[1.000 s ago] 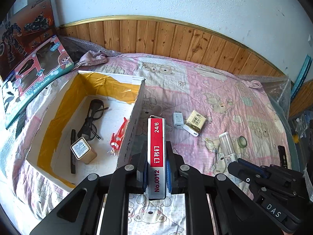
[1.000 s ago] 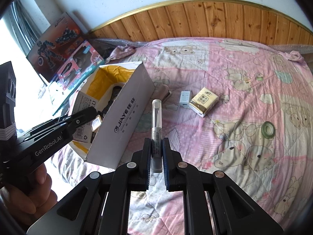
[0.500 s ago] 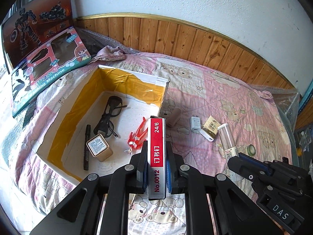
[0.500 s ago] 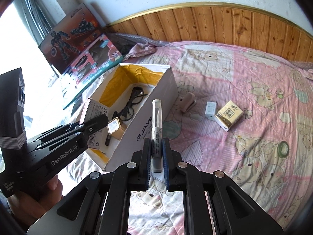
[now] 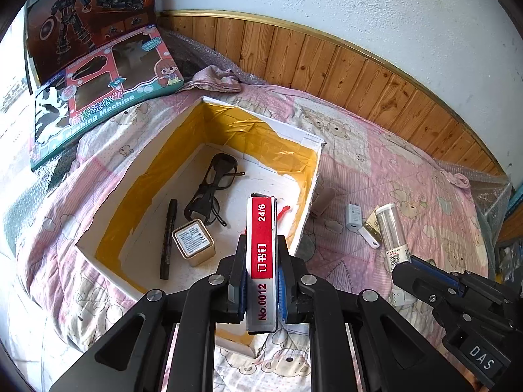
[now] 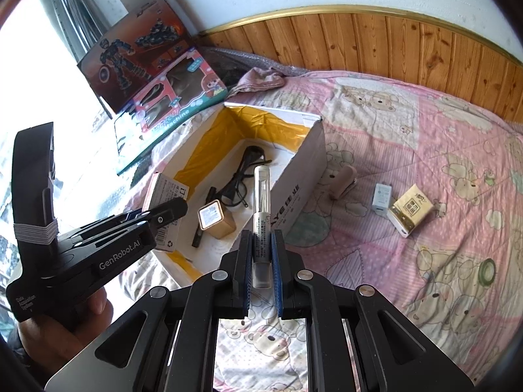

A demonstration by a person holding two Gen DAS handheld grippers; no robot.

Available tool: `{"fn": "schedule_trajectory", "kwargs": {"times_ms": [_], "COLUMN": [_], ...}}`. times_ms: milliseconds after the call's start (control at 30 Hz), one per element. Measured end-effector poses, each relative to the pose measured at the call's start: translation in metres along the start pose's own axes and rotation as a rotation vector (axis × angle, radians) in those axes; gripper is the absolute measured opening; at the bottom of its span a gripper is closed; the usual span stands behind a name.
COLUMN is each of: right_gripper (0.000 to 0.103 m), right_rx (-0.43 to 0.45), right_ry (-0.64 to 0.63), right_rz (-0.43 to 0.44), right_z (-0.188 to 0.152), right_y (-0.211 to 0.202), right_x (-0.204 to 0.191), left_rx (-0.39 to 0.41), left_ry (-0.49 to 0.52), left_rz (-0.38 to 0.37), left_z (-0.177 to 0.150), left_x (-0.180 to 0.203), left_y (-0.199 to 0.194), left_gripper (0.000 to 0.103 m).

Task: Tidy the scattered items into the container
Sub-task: 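Carry the staple box in left tool while right tool carries the vial over the box, then open right tool to drop the vial while left tool releases the staple box into the box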

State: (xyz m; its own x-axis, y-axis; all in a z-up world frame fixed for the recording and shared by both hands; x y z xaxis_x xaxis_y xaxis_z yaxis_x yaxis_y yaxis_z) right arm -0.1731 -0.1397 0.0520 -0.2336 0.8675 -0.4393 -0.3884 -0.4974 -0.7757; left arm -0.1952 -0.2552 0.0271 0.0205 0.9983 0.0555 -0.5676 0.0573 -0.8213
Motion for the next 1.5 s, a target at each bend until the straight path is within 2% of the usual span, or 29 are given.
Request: {"fn": "schedule_trajectory", "kwargs": {"times_ms": [400, 700, 1167, 1500], "right_gripper": [0.012, 0.012, 0.012, 0.012], "right_rx": [-0.016, -0.028, -0.069, -0.114], "right_ry": [-0.036, -0.062, -0.067, -0.019], "right_rz": [0.036, 0.059, 0.055, 0.041], "right_z": [0.012, 0.030, 0.061, 0.085], "right_y": [0.016, 0.032, 0.081, 0.124], "right_x": [-0.026, -0.041, -0.046, -0.035], "left_rx": [-0.022, -0.059, -0.098, -0.067], "left_ry": [-0.090, -0.183, -0.138, -0.005], "left_rz": [-0.002, -0.095, -0.134, -0.032], "left_z": [-0.003, -0.007, -0.012, -0.010], "left_x": [-0.032, -0.048, -0.033, -0.029], "left_y": [0.005, 0.016, 0.038, 0.044], "left_gripper": [0.015, 0.015, 0.015, 0.015]}}
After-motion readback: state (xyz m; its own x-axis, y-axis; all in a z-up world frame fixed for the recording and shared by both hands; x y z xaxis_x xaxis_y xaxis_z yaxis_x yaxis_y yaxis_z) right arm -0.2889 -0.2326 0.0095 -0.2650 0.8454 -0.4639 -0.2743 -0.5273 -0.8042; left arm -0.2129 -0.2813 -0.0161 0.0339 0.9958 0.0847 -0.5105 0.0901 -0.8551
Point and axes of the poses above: each gripper's, at about its wrist camera, not at the fingertips, and y roughly the way its jaws point, x to its right, z to its top, the point moved 4 cm from there along y, roughly the way its jaws point, and after that the axes turned 13 degrees about y, right-handed, at the moved point
